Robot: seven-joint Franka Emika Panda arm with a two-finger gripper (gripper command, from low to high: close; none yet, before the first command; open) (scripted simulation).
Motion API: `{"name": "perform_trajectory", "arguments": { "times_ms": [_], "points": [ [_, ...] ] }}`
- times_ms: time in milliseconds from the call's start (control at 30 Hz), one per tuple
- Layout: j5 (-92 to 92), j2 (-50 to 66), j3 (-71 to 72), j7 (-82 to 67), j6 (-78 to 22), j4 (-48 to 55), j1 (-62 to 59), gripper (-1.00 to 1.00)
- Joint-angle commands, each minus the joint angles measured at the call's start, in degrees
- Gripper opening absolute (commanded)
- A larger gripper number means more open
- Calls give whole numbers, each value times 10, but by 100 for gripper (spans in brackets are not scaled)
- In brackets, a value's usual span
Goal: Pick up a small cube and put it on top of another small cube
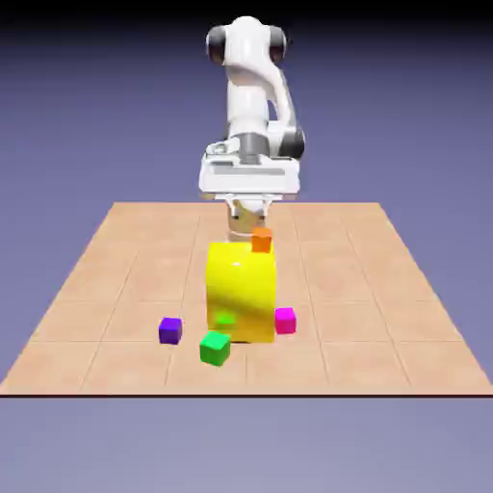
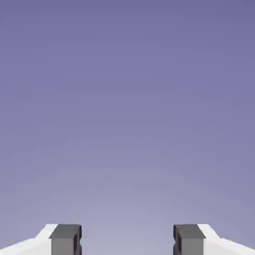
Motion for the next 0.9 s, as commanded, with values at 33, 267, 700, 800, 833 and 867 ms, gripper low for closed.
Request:
{"name": "perform_trajectory", "arguments": {
  "times_ms": [33,267,700,800,833,867],
  "points": [
    [3,-8,-42,-42,-22,14,24,0],
    [12,-36,-187,-190,-97,61,109,0],
    [29,-87,-457,-464,-237,149,267,0],
    [33,-99,-519,-528,-269,169,304,0],
    [34,-103,-540,-549,-280,176,316,0],
    [35,-107,-561,-570,-291,183,328,0]
  ]
}}
